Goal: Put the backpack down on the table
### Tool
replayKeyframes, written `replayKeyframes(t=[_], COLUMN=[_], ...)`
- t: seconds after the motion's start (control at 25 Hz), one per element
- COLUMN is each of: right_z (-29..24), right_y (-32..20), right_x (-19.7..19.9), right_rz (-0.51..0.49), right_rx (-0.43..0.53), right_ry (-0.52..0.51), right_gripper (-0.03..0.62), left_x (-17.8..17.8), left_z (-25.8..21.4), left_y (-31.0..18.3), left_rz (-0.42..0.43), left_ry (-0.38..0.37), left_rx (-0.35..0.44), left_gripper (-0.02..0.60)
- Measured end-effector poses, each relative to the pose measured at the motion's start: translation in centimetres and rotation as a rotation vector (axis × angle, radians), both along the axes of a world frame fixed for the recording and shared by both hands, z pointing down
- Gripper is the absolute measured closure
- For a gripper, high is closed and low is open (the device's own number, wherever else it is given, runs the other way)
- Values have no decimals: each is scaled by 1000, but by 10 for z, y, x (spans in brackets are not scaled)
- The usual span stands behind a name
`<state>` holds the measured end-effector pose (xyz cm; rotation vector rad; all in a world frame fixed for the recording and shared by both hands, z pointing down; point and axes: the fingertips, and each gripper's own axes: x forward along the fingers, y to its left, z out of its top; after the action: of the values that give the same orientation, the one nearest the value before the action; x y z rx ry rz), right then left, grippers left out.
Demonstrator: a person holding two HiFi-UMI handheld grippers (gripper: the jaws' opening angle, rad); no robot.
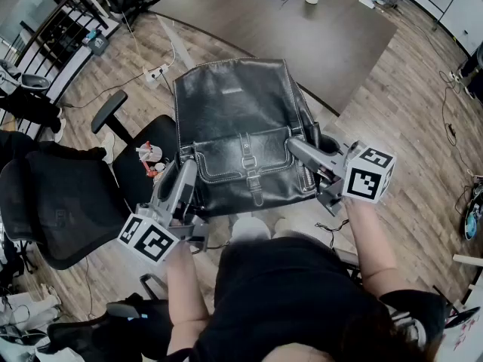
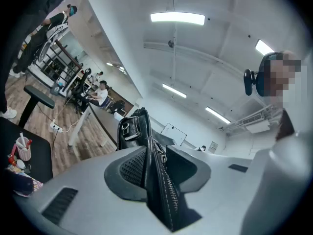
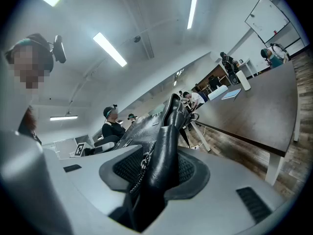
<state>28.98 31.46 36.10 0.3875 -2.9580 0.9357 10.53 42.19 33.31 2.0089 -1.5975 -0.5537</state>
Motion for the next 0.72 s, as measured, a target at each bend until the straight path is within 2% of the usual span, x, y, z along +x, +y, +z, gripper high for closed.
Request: replayKeyframes(t=[0.24, 0.56, 0.72], right_z=[3, 2, 4], right_y=[-10, -32, -37], right_x=[-6, -30, -42], right_rz=[24, 44, 48], right_rx=[-2, 5, 12], right_ry=[4, 13, 25], right_gripper=[430, 433, 433], left_x=[-8, -34, -46], left_z=[5, 15, 20], left_y=[-15, -42, -48], left_rz=[-36, -153, -170], left_ry=[-79, -238, -265], left_rx=[-38, -94, -102], left_gripper=[457, 468, 468])
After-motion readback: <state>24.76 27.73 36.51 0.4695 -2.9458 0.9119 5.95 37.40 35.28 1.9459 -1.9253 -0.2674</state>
